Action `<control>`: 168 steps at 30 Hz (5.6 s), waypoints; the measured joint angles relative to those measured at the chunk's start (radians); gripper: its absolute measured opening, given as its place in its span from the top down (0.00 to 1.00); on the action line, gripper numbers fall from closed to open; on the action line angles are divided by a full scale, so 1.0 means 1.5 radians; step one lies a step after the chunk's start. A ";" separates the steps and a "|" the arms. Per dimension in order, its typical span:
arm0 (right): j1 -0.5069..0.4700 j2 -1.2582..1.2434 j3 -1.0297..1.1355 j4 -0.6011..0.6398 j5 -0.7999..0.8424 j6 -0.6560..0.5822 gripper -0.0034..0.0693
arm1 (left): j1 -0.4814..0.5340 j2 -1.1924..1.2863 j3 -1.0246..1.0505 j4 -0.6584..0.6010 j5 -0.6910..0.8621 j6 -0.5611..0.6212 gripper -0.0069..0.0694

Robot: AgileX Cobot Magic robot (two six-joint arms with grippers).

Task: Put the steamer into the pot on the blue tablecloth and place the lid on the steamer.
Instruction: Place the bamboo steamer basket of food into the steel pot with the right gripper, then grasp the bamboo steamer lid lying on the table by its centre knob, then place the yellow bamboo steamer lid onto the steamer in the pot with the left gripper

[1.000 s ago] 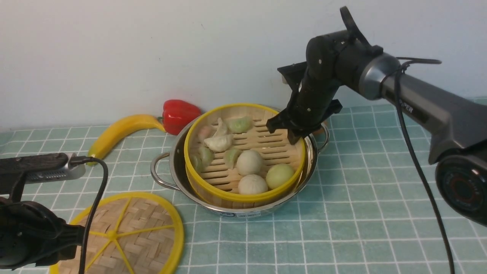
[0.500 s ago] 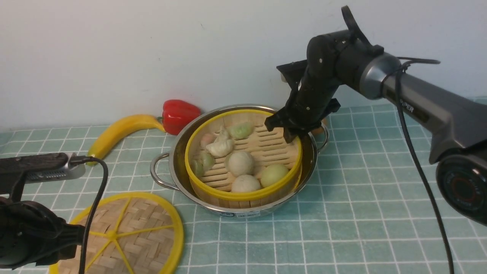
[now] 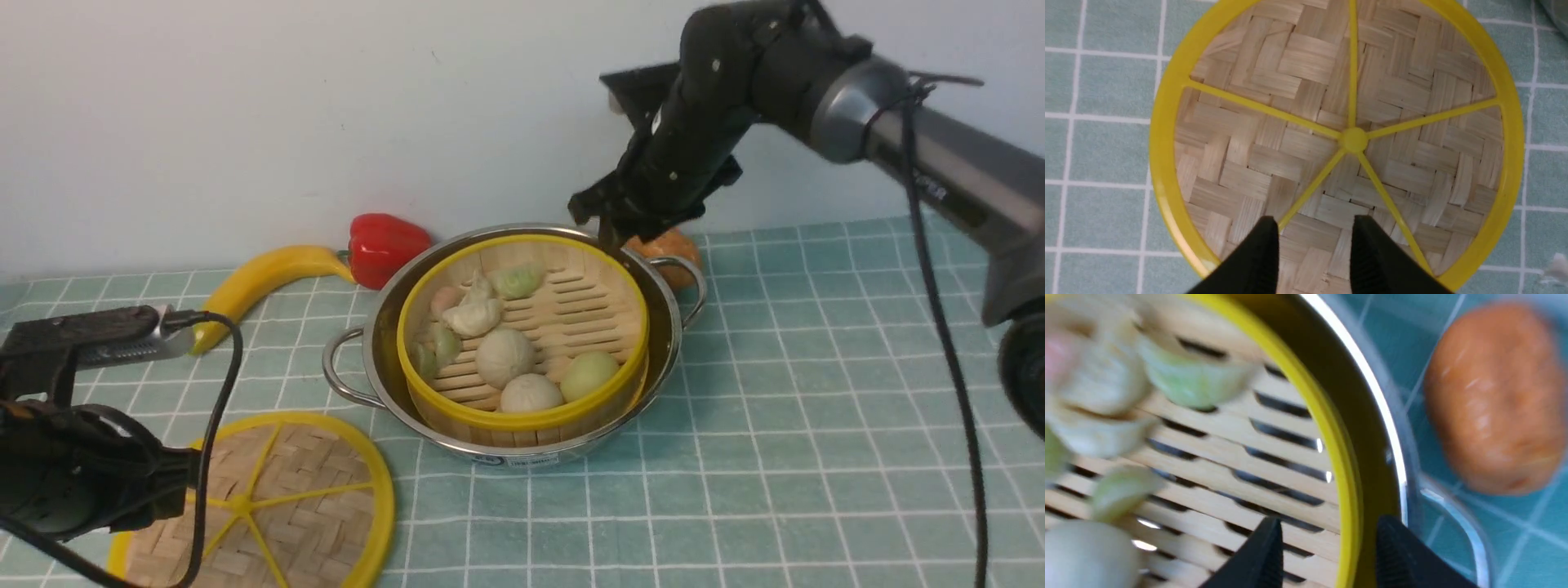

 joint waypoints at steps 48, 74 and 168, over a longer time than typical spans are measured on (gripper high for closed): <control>-0.069 -1.184 0.906 0.117 -0.115 -0.017 0.63 | -0.110 0.264 -0.142 0.161 0.054 -0.134 0.76; -0.069 -1.184 0.907 0.087 -0.032 -0.012 0.62 | -0.380 0.461 -0.813 0.240 0.335 -0.144 0.76; -0.069 -1.184 0.907 0.101 -0.001 0.010 0.62 | -0.385 0.594 -0.858 0.161 0.304 -0.082 0.76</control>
